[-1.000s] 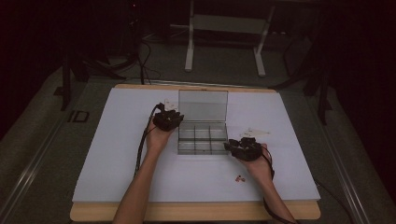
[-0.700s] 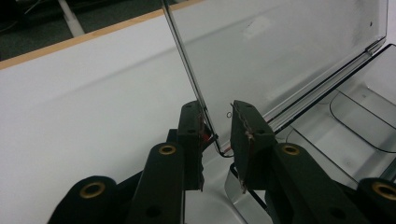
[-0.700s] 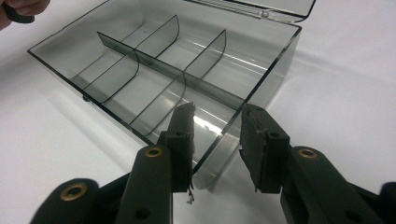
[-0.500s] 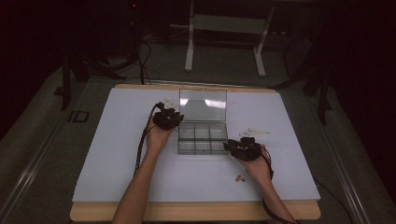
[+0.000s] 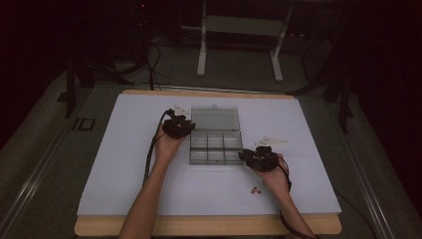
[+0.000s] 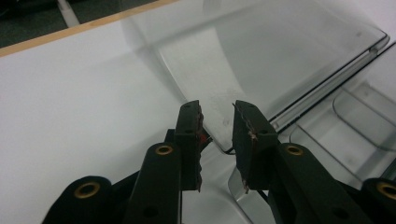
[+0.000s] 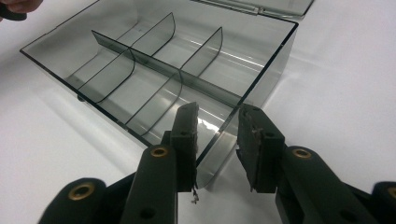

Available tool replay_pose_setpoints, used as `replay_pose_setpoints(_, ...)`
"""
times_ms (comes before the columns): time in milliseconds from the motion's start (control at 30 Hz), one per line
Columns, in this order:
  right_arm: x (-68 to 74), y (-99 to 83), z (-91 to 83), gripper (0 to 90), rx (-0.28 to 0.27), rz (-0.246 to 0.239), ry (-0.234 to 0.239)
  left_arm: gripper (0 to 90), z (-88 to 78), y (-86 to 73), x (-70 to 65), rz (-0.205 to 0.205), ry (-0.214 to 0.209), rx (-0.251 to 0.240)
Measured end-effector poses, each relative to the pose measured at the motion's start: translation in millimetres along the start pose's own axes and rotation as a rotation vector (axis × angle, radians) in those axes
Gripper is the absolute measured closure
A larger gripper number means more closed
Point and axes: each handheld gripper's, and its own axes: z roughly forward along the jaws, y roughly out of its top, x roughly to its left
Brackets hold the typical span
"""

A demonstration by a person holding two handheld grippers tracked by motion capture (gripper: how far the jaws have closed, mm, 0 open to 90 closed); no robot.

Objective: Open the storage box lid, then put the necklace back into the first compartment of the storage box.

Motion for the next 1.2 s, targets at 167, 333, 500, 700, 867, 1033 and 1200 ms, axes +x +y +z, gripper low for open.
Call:
replay_pose_setpoints(167,0.5,0.0,0.7,67.7,0.001,-0.002,-0.004,70.6,0.2,0.2,-1.1,0.003,-0.004,-0.005)
replay_pose_setpoints(333,0.8,-0.1,1.0,65.9,-0.002,-0.005,-0.013,68.9,-1.1,0.5,-1.6,0.013,0.003,-0.001)
replay_pose_setpoints(500,0.2,-0.2,1.0,64.1,-0.002,-0.007,-0.015,66.5,-3.7,0.2,-3.0,0.02,0.007,-0.002)
replay_pose_setpoints(700,-0.6,-0.3,1.0,62.0,-0.002,-0.007,-0.017,65.7,-6.9,-1.0,-1.8,0.017,0.004,-0.009)
replay_pose_setpoints(867,-1.0,-0.1,1.1,61.6,-0.001,-0.006,-0.017,65.2,-8.4,-3.5,-1.2,0.014,0.005,-0.015)
replay_pose_setpoints(1033,-0.2,-0.1,1.0,63.2,-0.002,-0.013,-0.017,64.6,-12.1,-9.1,0.9,0.001,0.01,-0.022)
replay_pose_setpoints(1200,-0.2,0.1,1.1,63.1,-0.002,-0.013,-0.017,63.1,-18.0,-9.8,0.5,-0.003,0.011,-0.039)
